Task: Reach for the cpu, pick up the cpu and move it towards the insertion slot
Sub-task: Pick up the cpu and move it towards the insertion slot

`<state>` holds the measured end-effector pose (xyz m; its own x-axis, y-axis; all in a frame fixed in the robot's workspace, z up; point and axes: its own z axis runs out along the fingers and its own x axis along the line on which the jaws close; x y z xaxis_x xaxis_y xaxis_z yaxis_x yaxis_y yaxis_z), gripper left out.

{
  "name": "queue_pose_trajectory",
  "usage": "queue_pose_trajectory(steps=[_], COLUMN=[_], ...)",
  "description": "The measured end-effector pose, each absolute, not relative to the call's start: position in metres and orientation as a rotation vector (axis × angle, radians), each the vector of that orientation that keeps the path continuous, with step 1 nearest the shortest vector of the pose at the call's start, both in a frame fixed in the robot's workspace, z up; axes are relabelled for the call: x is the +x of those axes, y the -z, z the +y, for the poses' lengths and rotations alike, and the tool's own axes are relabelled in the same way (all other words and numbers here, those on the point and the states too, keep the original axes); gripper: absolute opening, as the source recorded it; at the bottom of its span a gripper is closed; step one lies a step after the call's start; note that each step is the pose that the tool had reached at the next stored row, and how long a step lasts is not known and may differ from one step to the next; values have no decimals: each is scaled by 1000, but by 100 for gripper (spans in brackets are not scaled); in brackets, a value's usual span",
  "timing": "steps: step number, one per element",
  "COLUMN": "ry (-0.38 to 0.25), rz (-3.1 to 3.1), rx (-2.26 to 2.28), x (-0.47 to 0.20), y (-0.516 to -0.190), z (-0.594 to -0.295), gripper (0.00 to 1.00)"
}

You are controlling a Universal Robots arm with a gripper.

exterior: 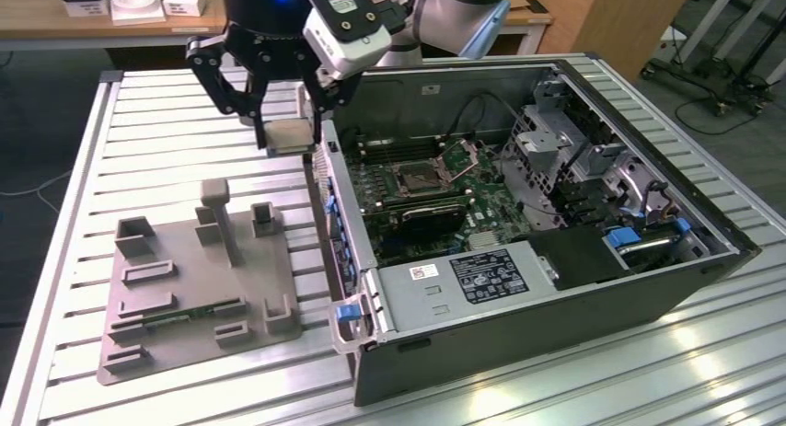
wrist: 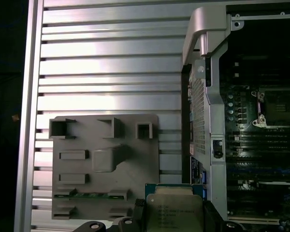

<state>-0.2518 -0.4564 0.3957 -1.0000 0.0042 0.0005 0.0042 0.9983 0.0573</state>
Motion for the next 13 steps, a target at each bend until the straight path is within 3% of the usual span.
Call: queue_pose_trajectory(steps=[13], ry=[90], rz=[-3140], rx=[-7], x=[-243], y=[-396], z=[-456], gripper=[55])
